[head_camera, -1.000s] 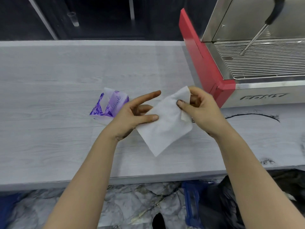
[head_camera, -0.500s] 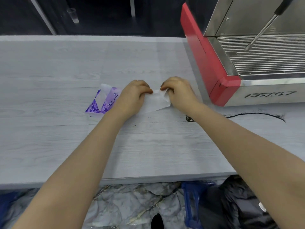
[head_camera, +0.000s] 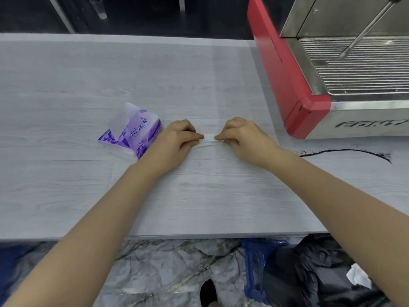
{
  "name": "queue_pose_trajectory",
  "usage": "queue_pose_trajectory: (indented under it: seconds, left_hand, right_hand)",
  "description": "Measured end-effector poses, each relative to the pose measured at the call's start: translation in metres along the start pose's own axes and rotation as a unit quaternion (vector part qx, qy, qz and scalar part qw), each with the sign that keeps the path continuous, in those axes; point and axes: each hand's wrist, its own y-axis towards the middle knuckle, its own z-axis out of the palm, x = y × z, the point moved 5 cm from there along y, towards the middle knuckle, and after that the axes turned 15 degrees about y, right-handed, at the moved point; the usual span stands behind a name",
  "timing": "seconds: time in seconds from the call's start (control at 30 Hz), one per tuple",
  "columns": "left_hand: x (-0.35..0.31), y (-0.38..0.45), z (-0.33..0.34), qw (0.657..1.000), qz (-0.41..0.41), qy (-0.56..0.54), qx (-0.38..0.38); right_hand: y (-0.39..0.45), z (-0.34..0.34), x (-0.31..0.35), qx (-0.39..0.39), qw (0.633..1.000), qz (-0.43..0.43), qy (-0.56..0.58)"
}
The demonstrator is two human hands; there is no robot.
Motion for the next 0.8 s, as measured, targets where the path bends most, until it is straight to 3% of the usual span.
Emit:
queue_pose_trajectory:
  seconds: [0.17, 0.37, 0.53, 0.7, 0.8]
  left_hand:
    - [-0.027, -0.039, -0.005, 0.999, 0.027, -0.014, 0.011]
    - [-0.052, -0.068, -0.009, 0.998, 0.048, -0.026, 0.014]
    - [-0.012, -0.043, -0.028, 0.993, -0.078, -0.005, -0.092]
    - [0.008, -0.053, -0.01, 0.98, -0.159, 0.092, -0.072]
    - [0.003, -0.066, -0.009, 0.975, -0.18, 0.104, -0.074]
  right_hand:
    - [-0.036, 0.01, 0.02, 0.029, 0.998, -0.062, -0.013]
    - [-0.059, 0.011, 0.038, 0.057, 0.995, -0.079, -0.002]
    - [0.02, -0.012, 0.032, -0.046, 0.996, -0.075, 0.028]
    - [0.068, 0.025, 0.028, 0.023, 0.997, -0.07, 0.026]
    - [0.06, 0.03, 0.024, 0.015, 0.996, -0.064, 0.053]
